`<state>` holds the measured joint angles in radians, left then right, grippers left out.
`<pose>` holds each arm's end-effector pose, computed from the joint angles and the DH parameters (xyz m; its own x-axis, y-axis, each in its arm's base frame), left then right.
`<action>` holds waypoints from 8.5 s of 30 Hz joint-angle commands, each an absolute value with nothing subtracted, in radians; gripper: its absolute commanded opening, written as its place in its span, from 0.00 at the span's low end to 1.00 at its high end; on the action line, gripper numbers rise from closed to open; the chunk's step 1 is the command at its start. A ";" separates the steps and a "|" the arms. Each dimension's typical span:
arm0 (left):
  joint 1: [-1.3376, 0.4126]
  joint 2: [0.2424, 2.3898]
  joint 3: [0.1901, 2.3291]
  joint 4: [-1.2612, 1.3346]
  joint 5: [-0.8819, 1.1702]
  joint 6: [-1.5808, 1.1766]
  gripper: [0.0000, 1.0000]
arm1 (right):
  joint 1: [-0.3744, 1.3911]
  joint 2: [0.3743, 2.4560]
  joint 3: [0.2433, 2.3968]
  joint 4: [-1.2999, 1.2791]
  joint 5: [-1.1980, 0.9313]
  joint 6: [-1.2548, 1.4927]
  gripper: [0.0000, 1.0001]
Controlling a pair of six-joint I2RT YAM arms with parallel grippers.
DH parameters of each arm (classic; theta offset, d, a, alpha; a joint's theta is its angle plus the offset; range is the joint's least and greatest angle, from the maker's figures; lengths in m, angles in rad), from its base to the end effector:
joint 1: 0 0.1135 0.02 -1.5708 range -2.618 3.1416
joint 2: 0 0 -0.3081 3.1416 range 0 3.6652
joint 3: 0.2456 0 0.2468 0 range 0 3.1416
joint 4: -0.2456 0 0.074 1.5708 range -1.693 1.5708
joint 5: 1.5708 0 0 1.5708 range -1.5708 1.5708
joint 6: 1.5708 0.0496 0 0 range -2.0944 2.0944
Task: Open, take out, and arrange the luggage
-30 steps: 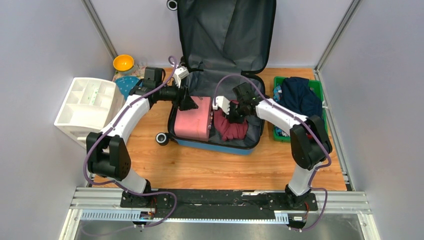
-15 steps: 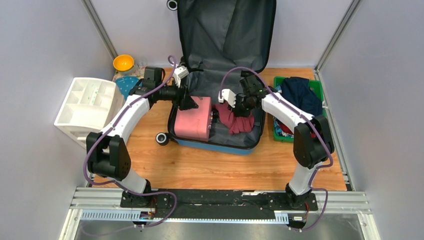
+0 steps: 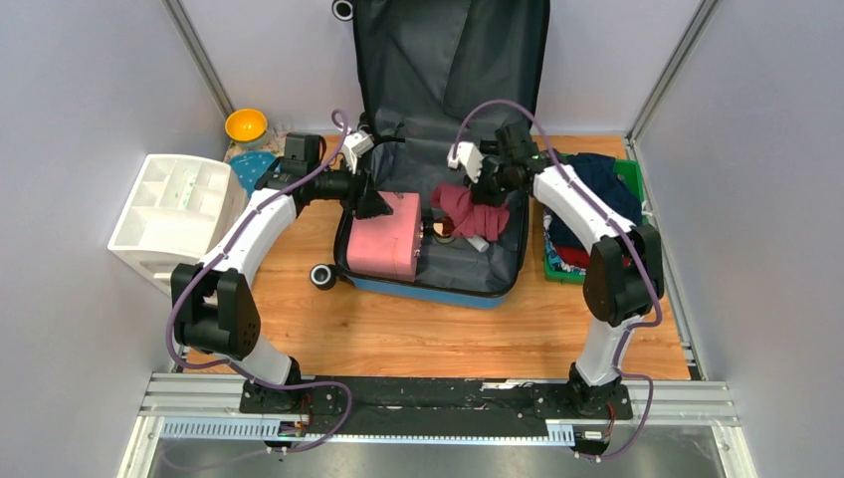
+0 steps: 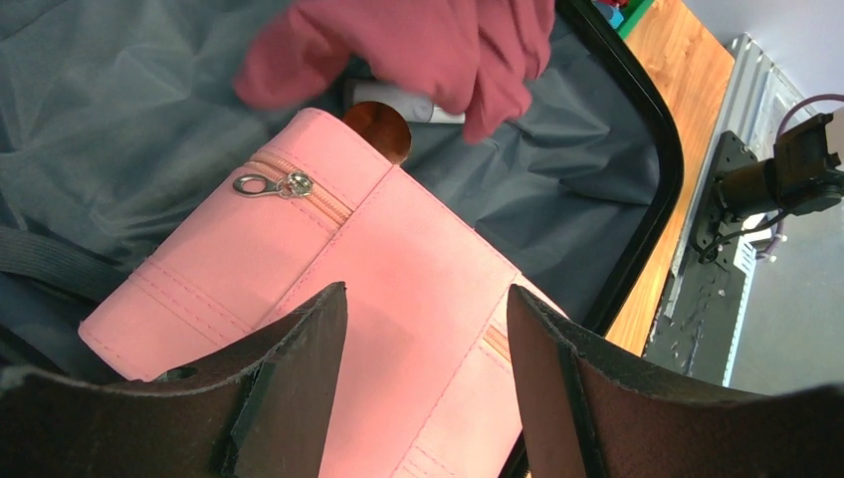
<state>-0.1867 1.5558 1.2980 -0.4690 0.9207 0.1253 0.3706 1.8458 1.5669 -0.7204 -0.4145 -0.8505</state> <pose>0.3267 -0.1019 0.3494 -0.5607 0.1829 -0.8076 0.7730 0.4651 -0.4314 0.3795 0.1689 0.3014 -0.1154 -0.7829 -0.6114 -0.9418 0.2818 -0.1831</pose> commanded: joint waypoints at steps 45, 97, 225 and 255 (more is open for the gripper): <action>-0.179 1.560 1.301 -0.380 0.989 0.048 0.68 | -0.351 1.634 1.592 -1.348 -0.543 -1.551 0.93; -0.163 1.591 1.430 -0.557 0.891 0.173 0.69 | -0.281 2.154 1.922 -0.759 -0.142 -0.954 0.98; -0.158 1.628 1.278 -0.615 0.759 0.158 0.39 | 0.428 2.079 1.017 0.816 -0.911 1.235 0.61; -0.158 1.628 1.281 -0.607 0.761 0.163 0.39 | 0.469 1.917 1.112 0.075 -0.629 0.908 0.63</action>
